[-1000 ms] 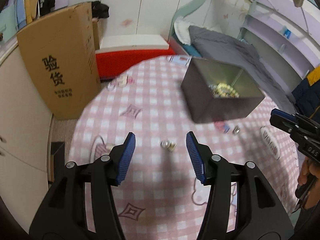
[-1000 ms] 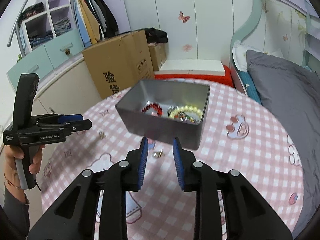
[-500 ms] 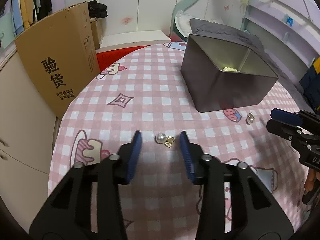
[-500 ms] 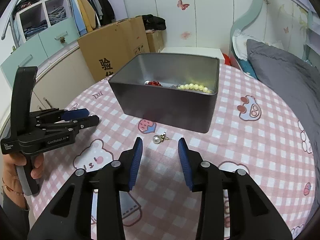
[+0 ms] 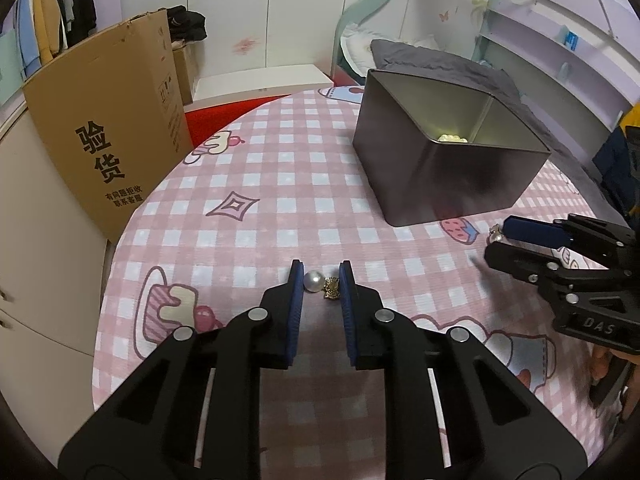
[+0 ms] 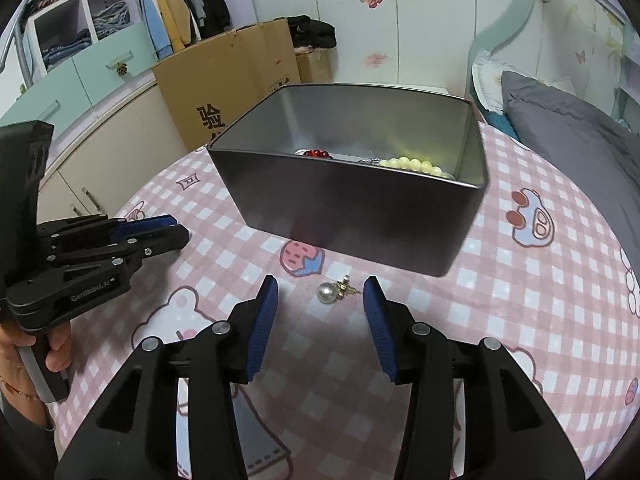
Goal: Organize jewelry
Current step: 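Grasp a pearl earring with the left tool while the right tool grasps another pearl earring, then carry both pearl earrings over the box and open both tools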
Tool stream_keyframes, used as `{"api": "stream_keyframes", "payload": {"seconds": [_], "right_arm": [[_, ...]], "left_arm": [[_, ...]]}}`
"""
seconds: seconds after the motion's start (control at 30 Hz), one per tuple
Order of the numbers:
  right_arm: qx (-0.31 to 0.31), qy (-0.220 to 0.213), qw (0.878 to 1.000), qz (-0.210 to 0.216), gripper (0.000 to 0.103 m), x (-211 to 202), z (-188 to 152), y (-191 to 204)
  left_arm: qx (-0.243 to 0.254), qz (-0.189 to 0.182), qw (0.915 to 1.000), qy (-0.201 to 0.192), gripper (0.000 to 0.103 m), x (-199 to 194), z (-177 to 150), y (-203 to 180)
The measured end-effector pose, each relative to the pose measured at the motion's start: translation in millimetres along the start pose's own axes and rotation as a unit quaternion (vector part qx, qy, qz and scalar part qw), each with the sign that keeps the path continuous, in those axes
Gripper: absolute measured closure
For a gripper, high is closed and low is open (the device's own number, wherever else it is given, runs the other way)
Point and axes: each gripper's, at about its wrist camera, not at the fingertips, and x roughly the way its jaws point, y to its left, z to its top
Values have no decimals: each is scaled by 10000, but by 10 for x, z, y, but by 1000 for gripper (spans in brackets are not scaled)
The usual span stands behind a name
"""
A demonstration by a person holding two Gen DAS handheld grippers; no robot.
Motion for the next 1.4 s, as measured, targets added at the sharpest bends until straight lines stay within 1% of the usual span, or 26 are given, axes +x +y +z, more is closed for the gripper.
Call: {"api": "stream_keyframes", "payload": {"seconds": [0.13,0.2,0.27,0.3,0.37,0.43,0.6,0.77,0.9,0.93,1.1,1.2,1.27,1.4], "right_arm": [[-93,70,9999,-109,61,49,20,26],[-148,87,9997,-174,63,64,16,46],[-269,104,9989,-356,73,73,14,71],[-325,108,9985,-420,76,72,8,76],[-387,113,9982,-448,85,68,-3,73],[-444,120,9979,-464,90,58,-19,63],[-471,107,9980,-405,90,-2,-69,47],[-341,6,9993,-129,90,-178,-88,27],[-291,-273,9992,29,90,-430,-4,-5],[-251,-398,9989,72,90,-522,35,-34],[-107,-716,9972,163,90,-724,231,-158],[-15,-822,9965,156,90,-753,337,-254],[52,-853,9962,159,90,-737,413,-305],[85,-819,9965,167,90,-692,493,-380]], "left_arm": [[-3,-34,10000,4,85,3,4,6],[8,-34,10000,6,85,0,5,4],[18,-35,10000,4,85,-3,5,-2],[18,-41,10000,9,85,-2,6,-3],[27,-31,10000,5,85,-4,4,-9],[32,-43,10000,5,85,-11,4,-14],[20,-158,9999,-52,85,-84,13,-42],[22,-382,9991,-188,85,-256,60,-107],[94,-571,9975,-416,85,-457,151,-233],[135,-624,9967,-493,85,-521,194,-278],[253,-855,9935,-702,85,-666,407,-427],[373,-865,9926,-771,85,-669,577,-531],[405,-990,9913,-766,85,-640,691,-592],[442,-1092,9913,-593,85,-463,893,-677]]}}
